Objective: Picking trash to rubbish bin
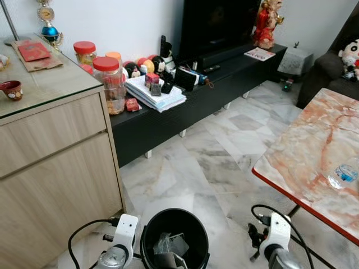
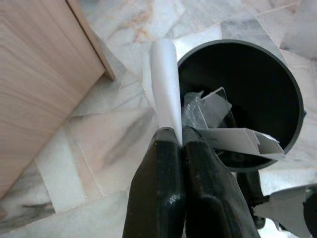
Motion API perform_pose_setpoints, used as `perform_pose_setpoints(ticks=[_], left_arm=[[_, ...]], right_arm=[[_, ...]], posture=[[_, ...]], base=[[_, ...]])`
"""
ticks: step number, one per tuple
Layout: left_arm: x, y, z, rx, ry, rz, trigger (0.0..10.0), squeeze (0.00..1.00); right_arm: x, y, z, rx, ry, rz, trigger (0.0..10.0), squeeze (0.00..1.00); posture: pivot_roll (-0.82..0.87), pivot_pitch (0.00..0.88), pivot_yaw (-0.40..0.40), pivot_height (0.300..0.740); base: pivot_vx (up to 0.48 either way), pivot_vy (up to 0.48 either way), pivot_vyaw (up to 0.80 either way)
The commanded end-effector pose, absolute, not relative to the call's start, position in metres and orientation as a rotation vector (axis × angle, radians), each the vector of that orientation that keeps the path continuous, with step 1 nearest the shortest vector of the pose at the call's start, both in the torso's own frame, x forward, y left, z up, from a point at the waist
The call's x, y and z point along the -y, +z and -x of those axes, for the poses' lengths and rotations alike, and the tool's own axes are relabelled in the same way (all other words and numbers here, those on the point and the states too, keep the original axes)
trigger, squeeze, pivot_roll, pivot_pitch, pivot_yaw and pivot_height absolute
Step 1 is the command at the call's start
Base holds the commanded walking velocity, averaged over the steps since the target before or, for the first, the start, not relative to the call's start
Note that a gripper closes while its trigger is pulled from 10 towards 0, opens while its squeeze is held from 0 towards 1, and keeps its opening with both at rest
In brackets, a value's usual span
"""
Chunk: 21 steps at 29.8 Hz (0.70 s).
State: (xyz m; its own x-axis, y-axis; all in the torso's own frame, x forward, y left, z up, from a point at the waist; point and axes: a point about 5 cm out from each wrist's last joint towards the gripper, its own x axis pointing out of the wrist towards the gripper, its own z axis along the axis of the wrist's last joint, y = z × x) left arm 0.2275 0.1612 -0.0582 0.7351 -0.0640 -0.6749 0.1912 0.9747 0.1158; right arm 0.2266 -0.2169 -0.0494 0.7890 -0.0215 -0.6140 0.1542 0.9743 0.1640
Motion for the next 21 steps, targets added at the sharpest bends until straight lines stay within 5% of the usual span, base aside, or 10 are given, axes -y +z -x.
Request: perform_pose_setpoints(ticks=[1,5,21], left_arm=[[-0.158,-0.055,-0.233,-0.717,-0.15,-0.19,10.0,0.0],[-0.157,-0.054,-0.234,-0.71,-0.151,-0.188,10.0,0.0],[-0.143,-0.043,-0.25,-0.653,-0.237,-0.146,10.0,0.0]], right_arm=[[0.22,-0.04,-0.239,-0.608,-0.068,-0.184,10.0,0.0],[0.218,-0.035,-0.245,-0.586,-0.046,-0.171,10.0,0.0],[0.193,-0.01,-0.277,-0.484,0.163,-0.076,10.0,0.0]], posture=[[0.11,0.0,-0.124,0.74],[0.11,0.0,-0.128,0.74],[0.11,0.0,-0.128,0.74]], base=[[0.337,0.0,0.0],[0.327,0.0,0.0],[0.0,0.0,0.0]])
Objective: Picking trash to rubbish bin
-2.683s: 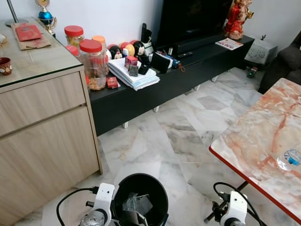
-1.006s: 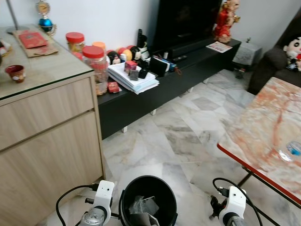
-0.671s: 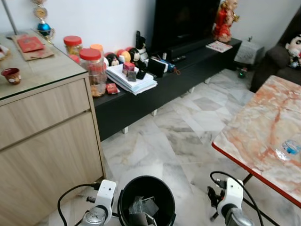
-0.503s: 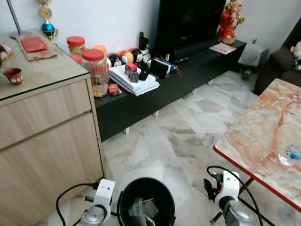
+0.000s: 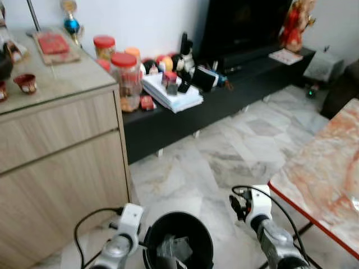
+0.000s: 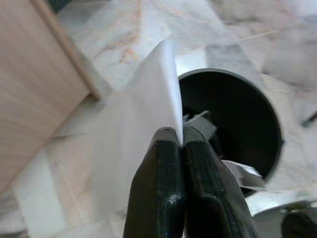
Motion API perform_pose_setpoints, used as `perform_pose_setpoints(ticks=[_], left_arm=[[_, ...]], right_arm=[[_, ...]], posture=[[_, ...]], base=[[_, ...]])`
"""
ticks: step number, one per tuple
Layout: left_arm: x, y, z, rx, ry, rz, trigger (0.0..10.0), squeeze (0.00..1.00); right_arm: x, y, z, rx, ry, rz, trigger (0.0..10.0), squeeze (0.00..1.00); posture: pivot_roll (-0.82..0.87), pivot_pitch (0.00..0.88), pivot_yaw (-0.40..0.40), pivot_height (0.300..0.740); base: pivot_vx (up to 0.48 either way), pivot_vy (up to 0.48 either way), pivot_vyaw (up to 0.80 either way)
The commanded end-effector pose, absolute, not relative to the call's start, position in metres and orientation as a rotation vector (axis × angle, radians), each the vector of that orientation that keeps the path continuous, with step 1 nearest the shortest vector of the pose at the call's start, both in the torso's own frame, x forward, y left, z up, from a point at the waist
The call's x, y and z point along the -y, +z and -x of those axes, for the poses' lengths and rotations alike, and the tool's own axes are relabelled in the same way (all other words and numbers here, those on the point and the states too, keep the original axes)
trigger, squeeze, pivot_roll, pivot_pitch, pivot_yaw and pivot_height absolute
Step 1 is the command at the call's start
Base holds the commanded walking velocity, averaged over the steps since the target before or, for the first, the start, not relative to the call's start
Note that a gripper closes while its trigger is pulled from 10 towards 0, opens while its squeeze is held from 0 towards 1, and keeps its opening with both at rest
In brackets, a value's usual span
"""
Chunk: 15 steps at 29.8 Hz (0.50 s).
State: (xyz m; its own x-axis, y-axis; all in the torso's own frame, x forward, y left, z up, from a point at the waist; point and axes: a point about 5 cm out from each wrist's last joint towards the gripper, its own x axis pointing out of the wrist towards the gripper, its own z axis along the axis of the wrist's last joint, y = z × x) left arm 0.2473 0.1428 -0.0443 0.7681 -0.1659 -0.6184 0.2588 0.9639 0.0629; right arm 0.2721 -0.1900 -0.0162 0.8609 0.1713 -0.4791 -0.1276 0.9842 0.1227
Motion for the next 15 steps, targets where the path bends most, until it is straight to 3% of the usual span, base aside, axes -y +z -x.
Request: perform_pose_setpoints(ticks=[1,4,15], left_arm=[[-0.143,-0.043,-0.25,-0.653,-0.237,-0.146,10.0,0.0],[-0.12,-0.026,-0.268,-0.584,-0.326,-0.065,10.0,0.0],[-0.098,-0.01,-0.285,-0.528,-0.409,-0.049,10.0,0.0]], right_arm=[[0.193,-0.01,-0.277,-0.484,0.163,-0.075,10.0,0.0],[0.173,-0.004,-0.285,-0.484,0.353,-0.017,10.0,0.0],[0.154,0.001,-0.285,-0.49,0.545,0.022,10.0,0.0]], posture=[[0.11,0.0,-0.128,0.74],[0.11,0.0,-0.127,0.74],[0.07,0.0,-0.119,0.74]], base=[[0.0,0.0,0.0],[0.0,0.0,0.0],[0.0,0.0,0.0]])
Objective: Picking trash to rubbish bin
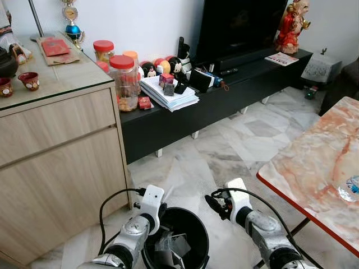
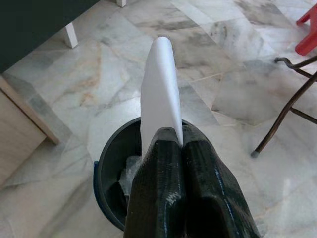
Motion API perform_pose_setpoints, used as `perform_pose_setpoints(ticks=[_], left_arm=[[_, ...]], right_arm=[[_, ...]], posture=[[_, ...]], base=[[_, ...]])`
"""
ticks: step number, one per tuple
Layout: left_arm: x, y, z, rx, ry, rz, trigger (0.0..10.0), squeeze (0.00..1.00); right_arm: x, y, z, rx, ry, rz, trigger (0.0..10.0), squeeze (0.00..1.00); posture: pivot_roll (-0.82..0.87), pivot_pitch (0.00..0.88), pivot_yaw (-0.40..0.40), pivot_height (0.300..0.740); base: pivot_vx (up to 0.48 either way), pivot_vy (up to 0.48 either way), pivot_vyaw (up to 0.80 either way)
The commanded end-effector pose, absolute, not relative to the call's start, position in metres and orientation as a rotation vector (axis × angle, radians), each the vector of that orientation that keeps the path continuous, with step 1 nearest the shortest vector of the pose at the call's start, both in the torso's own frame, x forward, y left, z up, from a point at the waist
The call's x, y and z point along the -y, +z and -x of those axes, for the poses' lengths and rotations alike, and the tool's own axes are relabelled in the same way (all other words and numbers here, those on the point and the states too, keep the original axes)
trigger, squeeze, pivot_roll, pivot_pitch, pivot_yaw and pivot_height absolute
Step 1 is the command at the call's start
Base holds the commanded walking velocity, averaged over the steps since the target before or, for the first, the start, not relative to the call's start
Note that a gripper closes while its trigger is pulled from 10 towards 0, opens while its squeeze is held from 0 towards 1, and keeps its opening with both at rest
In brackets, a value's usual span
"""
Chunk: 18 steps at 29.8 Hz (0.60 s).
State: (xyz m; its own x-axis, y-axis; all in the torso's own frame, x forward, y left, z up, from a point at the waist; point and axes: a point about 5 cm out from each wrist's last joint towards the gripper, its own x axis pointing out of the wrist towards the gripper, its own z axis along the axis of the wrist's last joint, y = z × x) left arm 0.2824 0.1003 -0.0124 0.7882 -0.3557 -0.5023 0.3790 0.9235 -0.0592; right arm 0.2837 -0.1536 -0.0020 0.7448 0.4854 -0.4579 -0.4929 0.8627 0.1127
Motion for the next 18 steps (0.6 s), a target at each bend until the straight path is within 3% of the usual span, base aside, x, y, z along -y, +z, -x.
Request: perform_pose_setpoints(ticks=[1,10,12,15,16,18], left_arm=[[-0.097,-0.0085,-0.2867,-0.528,-0.415,-0.047,10.0,0.0],[-0.0981,-0.0056,-0.2906,-0.529,-0.415,-0.038,10.0,0.02],[-0.0975,-0.0045,-0.2917,-0.527,-0.414,-0.028,10.0,0.15],[-0.0942,-0.001,-0.295,-0.519,-0.419,-0.018,10.0,0.18],[-0.0934,-0.0005,-0.2954,-0.518,-0.422,-0.011,10.0,1.0],[-0.0921,0.0003,-0.296,-0.516,-0.428,-0.011,10.0,1.0]], right_arm=[[0.1539,0.0013,-0.285,-0.485,0.559,0.026,10.0,0.0],[0.1528,0.0046,-0.2847,-0.47,0.581,0.026,10.0,0.0],[0.153,0.0051,-0.2846,-0.468,0.581,0.025,10.0,0.0],[0.1522,0.0057,-0.2844,-0.461,0.582,0.021,10.0,0.0],[0.1521,0.0058,-0.2844,-0.46,0.582,0.02,10.0,0.0],[0.1518,0.0062,-0.2841,-0.455,0.581,0.018,10.0,0.0]], posture=[[0.07,0.0,-0.119,0.74],[0.06,0.0,-0.121,0.74],[0.06,0.0,-0.125,0.74],[0.06,0.0,-0.125,0.74],[0.06,0.0,-0.125,0.74],[0.05,0.0,-0.123,0.74]], base=[[0.0,0.0,0.0],[0.0,0.0,0.0],[0.0,0.0,0.0],[0.0,0.0,0.0],[0.0,0.0,0.0],[0.0,0.0,0.0]])
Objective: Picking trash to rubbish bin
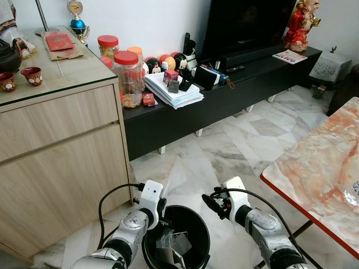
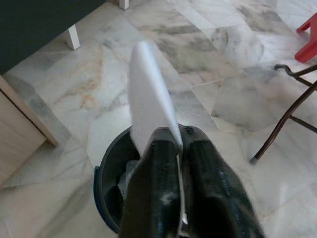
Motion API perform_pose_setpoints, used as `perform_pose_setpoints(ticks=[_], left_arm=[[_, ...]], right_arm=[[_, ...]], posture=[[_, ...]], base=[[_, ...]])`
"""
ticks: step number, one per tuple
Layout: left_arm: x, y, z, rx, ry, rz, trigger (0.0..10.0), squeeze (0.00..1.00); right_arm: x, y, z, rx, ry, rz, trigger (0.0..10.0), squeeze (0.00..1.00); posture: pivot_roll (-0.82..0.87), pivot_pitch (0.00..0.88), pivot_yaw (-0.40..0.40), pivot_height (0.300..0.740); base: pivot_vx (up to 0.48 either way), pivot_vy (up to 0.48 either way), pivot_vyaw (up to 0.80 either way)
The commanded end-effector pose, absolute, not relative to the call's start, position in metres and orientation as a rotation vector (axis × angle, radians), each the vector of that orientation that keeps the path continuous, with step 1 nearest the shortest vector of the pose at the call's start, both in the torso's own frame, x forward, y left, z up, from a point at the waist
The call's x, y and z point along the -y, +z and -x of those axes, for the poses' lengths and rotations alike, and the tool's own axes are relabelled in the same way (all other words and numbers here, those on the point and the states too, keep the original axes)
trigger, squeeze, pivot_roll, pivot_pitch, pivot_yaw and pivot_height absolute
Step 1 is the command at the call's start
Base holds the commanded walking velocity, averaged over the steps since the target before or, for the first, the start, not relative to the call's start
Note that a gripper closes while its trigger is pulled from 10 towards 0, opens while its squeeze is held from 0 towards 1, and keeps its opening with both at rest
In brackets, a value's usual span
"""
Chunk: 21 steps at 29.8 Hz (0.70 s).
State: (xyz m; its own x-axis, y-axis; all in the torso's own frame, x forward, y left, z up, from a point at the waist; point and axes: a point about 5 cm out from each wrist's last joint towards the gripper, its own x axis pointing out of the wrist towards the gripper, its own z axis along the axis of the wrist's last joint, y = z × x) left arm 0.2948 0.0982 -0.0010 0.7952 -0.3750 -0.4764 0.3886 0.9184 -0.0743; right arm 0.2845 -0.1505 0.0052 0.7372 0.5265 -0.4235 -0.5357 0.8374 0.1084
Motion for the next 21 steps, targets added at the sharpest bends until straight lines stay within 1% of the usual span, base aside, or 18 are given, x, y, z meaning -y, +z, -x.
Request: perform_pose_setpoints(ticks=[1,21], left_arm=[[-0.0921,0.0003,-0.296,-0.516,-0.428,-0.011,10.0,1.0],[-0.0927,0.0001,-0.2954,-0.52,-0.443,0.027,10.0,1.0]], right_arm=[[0.1518,0.0062,-0.2841,-0.455,0.581,0.018,10.0,0.0],[0.1513,0.0046,-0.2784,-0.455,0.574,0.002,10.0,0.0]], posture=[[0.05,0.0,-0.123,0.74],[0.05,0.0,-0.119,0.74]], base=[[0.0,0.0,0.0],[0.0,0.0,0.0]])
